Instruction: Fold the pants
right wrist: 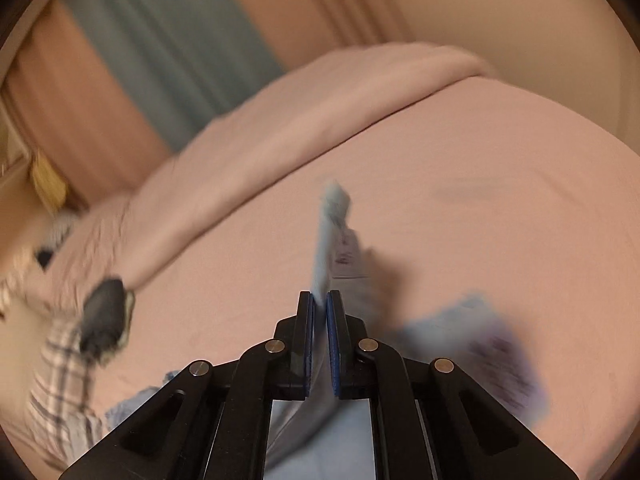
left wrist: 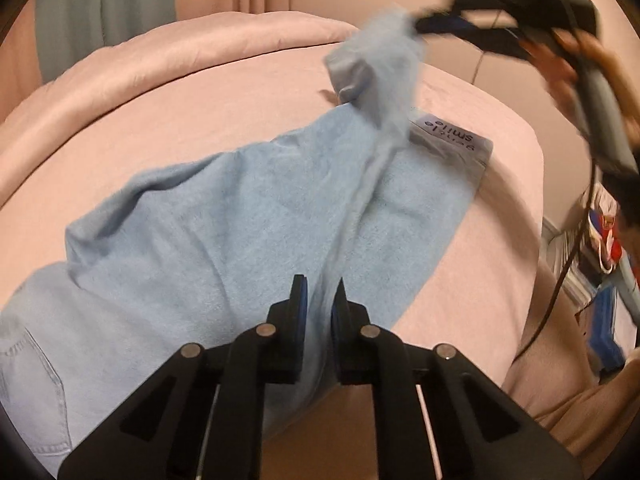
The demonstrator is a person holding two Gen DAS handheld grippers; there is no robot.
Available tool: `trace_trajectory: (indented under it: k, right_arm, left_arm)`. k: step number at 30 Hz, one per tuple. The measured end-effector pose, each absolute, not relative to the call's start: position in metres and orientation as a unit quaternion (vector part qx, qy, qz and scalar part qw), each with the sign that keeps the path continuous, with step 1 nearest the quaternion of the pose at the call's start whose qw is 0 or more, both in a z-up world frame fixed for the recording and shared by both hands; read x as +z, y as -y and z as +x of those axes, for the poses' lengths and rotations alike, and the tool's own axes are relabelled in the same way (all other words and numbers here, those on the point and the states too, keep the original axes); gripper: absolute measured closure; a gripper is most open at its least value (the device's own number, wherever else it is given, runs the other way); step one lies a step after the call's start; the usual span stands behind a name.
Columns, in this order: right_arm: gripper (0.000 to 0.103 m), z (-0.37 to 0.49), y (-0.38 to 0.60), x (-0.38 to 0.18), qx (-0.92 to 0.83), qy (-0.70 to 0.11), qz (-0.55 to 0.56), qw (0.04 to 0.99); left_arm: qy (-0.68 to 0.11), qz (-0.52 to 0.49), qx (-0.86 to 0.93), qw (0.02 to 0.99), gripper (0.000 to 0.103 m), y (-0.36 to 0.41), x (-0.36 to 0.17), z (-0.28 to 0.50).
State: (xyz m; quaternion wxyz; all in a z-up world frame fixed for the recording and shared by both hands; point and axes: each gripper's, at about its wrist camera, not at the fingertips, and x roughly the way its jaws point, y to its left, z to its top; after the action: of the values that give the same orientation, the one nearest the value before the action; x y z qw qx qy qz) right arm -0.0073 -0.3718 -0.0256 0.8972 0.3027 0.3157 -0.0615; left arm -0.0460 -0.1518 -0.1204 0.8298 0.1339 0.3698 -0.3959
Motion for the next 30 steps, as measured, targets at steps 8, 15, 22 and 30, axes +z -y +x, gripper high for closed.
trace_trajectory:
  k: [8, 15, 22, 30]
  right_arm:
    - [0.095, -0.08, 0.419, -0.123, -0.087, -0.341, 0.422, 0.835]
    - [0.042, -0.081, 0.429, -0.135, -0.083, -0.32, 0.489, 0.807]
    - [0.042, -0.073, 0.433, -0.144, -0.083, -0.332, 0.509, 0.79]
    - [0.09, -0.06, 0.435, -0.146, -0.089, -0.314, 0.475, 0.818]
  left_arm:
    - [-0.381, 0.17, -0.384, 0.823, 0.089, 0.166, -0.132, -0.035]
    - [-0.362, 0.206, -0.349, 0.839, 0.069, 0.174, -0.14, -0.037]
    - [-0.35, 0.217, -0.344, 0.844, 0.069, 0.182, -0.137, -0.039]
    - [-0.351, 0.22, -0.348, 0.841, 0.069, 0.186, -0.138, -0.035]
